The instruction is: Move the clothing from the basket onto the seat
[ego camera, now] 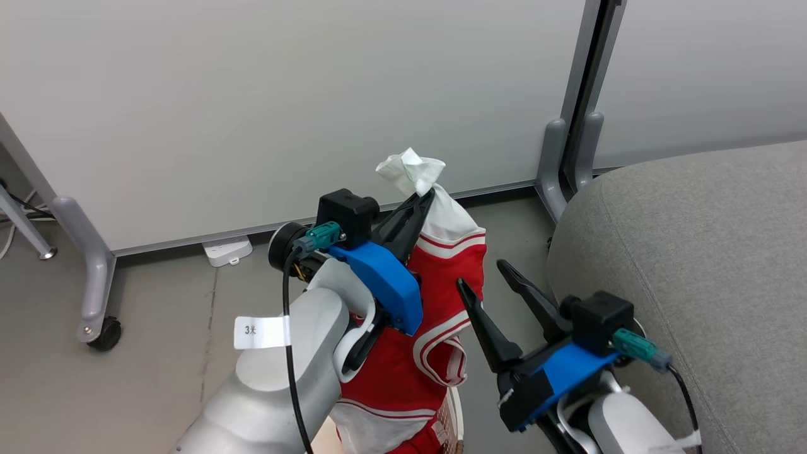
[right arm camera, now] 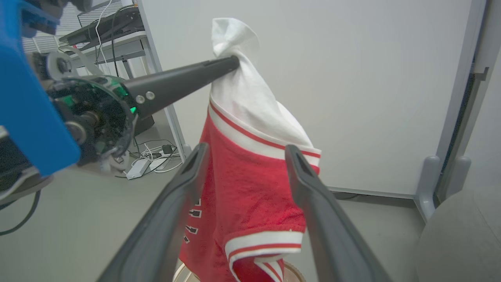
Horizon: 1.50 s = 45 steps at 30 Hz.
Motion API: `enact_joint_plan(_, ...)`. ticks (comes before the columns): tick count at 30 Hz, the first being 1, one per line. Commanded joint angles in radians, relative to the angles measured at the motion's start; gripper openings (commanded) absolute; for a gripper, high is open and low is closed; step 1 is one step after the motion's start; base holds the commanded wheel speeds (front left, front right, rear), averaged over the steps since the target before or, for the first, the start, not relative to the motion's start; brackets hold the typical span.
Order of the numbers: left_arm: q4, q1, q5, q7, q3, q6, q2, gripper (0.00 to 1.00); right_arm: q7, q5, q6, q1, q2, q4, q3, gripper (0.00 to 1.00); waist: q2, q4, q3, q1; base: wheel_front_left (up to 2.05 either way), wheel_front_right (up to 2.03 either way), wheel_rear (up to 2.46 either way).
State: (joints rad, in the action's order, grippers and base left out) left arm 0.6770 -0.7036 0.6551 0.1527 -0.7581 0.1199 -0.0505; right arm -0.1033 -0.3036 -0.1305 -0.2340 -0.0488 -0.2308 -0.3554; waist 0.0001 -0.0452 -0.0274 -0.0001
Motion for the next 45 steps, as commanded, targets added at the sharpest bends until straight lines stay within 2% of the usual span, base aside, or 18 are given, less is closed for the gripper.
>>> enact_joint_plan(1,0.001,-0.002,0.005,0.006,-0.002,-0.006,0.000,0.00,0.006,-0.009,0.000,-0.020,-0.003,-0.001,-0.007,1.00,-0.0001,-0.002,0.002,0.0001,0.00,0.00,0.00)
enact_joint_plan(7,0.002,-0.012,0.014,0.008,-0.013,-0.007,0.000,0.00,0.060,-0.042,0.000,-0.182,-0.003,-0.101,-0.062,1.00,-0.0001,-0.003,0.012,0.0001,0.00,0.00,0.00)
enact_joint_plan(15,-0.018,-0.016,0.043,0.008,-0.048,-0.006,0.000,0.00,0.088,-0.083,0.000,-0.358,-0.003,-0.334,-0.129,1.00,-0.0001,0.012,0.022,0.0001,0.00,0.00,0.00)
enact_joint_plan(20,-0.038,-0.019,0.072,0.007,-0.075,-0.003,0.000,0.00,0.075,-0.071,0.000,-0.432,-0.003,-0.486,-0.194,1.00,-0.0001,0.022,0.024,0.0001,0.00,0.00,0.00)
enact_joint_plan(25,-0.052,-0.023,0.094,0.012,-0.096,-0.001,0.000,0.00,0.047,-0.098,0.000,-0.474,-0.003,-0.581,-0.263,1.00,-0.0001,0.027,0.020,0.0001,0.00,0.00,0.00)
enact_joint_plan(26,-0.052,-0.024,0.098,0.011,-0.100,-0.001,0.000,0.00,0.042,-0.106,0.000,-0.480,-0.003,-0.597,-0.277,0.46,-0.0001,0.028,0.019,0.0001,0.00,0.00,0.00)
enact_joint_plan(27,-0.052,-0.026,0.102,0.013,-0.103,-0.002,0.000,0.00,0.034,-0.112,0.000,-0.487,-0.003,-0.606,-0.291,0.00,-0.0001,0.028,0.018,0.0001,0.00,0.00,0.00)
enact_joint_plan(45,-0.010,-0.037,0.121,0.028,-0.110,-0.012,0.000,0.00,-0.060,-0.234,0.000,-0.537,-0.003,-0.716,-0.393,0.00,-0.0001,0.014,0.005,0.0001,0.00,0.00,0.00)
